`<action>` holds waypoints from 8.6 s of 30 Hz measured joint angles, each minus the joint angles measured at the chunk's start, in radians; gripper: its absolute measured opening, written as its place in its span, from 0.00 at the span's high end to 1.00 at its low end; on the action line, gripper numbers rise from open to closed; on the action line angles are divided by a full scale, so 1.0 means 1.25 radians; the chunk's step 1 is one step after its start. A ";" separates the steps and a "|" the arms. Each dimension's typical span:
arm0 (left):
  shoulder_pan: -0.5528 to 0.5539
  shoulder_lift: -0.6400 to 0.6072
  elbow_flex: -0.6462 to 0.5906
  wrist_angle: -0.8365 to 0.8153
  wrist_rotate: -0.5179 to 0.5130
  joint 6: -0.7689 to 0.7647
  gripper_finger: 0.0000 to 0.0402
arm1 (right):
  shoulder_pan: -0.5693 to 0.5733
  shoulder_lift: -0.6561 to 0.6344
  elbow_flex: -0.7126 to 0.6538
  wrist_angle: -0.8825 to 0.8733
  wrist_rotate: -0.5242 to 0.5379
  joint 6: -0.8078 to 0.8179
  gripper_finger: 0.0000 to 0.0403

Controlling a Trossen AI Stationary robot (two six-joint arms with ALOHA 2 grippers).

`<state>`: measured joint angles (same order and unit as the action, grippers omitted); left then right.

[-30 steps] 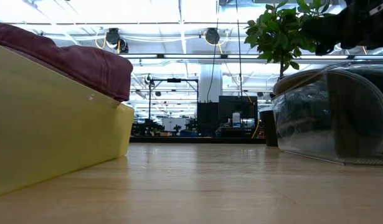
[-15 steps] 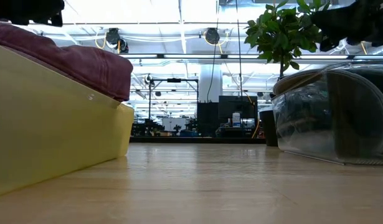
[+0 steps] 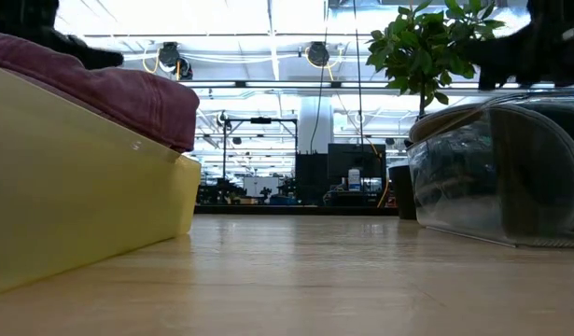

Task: Pick & Place hat
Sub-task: Return to Home Position

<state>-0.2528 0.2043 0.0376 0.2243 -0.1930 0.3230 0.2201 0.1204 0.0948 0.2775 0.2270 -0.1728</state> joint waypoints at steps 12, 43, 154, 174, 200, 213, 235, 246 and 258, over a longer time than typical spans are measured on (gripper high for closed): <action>0.143 0.003 -0.021 0.002 0.150 -0.045 0.99 | -0.189 0.000 -0.060 0.015 -0.164 0.114 1.00; 0.147 -0.154 -0.020 -0.139 0.174 -0.028 0.99 | -0.228 -0.094 -0.064 -0.065 -0.246 0.106 1.00; 0.147 -0.153 -0.020 -0.155 0.152 -0.095 0.91 | -0.229 -0.093 -0.065 -0.083 -0.203 0.065 1.00; 0.147 -0.153 -0.020 -0.155 0.152 -0.095 0.91 | -0.229 -0.093 -0.065 -0.083 -0.203 0.066 1.00; 0.147 -0.153 -0.020 -0.155 0.153 -0.095 0.91 | -0.229 -0.093 -0.065 -0.083 -0.203 0.066 1.00; 0.147 -0.153 -0.020 -0.155 0.153 -0.095 0.91 | -0.229 -0.093 -0.064 -0.083 -0.203 0.066 1.00; 0.147 -0.152 -0.020 -0.155 0.153 -0.095 0.91 | -0.229 -0.093 -0.064 -0.083 -0.203 0.066 1.00; 0.147 -0.153 -0.020 -0.155 0.153 -0.095 0.91 | -0.229 -0.093 -0.065 -0.083 -0.203 0.065 1.00; 0.147 -0.152 -0.020 -0.155 0.153 -0.095 0.91 | -0.228 -0.093 -0.064 -0.082 -0.203 0.066 1.00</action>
<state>-0.0689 0.0139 0.0124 0.0307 -0.0021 0.2043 -0.0654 0.0040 0.0143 0.1745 -0.0273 -0.0906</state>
